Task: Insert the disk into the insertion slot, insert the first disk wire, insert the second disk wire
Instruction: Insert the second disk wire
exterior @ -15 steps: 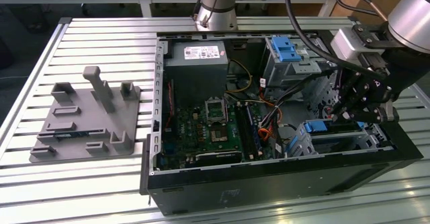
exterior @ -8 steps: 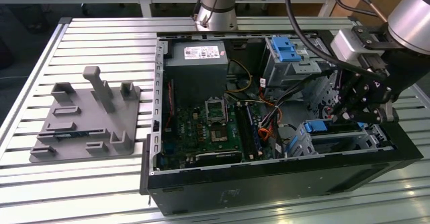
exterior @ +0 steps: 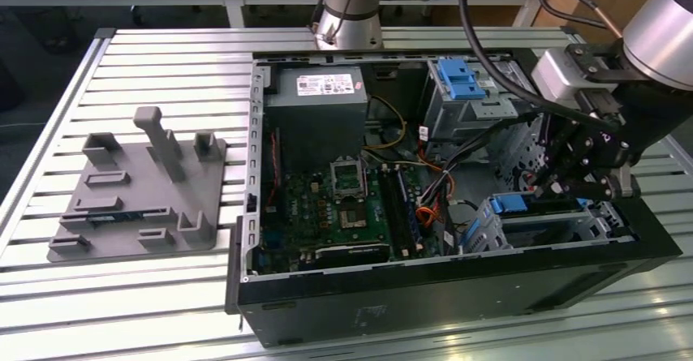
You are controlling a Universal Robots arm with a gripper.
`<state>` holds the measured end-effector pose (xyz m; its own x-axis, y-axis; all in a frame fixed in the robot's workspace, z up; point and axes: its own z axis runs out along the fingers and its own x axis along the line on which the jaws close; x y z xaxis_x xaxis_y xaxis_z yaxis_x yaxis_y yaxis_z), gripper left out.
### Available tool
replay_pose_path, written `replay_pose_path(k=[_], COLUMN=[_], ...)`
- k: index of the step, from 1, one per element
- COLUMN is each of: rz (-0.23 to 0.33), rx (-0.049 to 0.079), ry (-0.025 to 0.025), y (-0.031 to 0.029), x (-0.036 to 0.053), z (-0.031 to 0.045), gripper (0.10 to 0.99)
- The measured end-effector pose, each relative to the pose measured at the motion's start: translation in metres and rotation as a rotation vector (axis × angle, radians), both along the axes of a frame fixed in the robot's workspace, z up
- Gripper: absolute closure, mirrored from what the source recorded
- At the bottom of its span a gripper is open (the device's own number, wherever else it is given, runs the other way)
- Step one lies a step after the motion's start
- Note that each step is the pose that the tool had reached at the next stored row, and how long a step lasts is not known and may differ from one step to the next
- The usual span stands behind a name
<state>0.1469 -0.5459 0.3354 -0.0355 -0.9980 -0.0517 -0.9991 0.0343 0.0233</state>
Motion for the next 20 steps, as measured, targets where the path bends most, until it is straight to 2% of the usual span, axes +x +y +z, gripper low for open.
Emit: replay_pose_path(k=[7,12,13,20], rz=[0.000,0.002,0.002,0.002], rx=[0.000,0.003,0.003,0.003], ry=[-0.0006,-0.0120,-0.0127,-0.0129], y=[0.0001,0.0001,0.0002,0.0001], x=[0.0000,0.0000,0.0000,-0.0004], z=[-0.0002,-0.0005,-0.0008,-0.0031], gripper=[0.886,0.886,0.886,0.886])
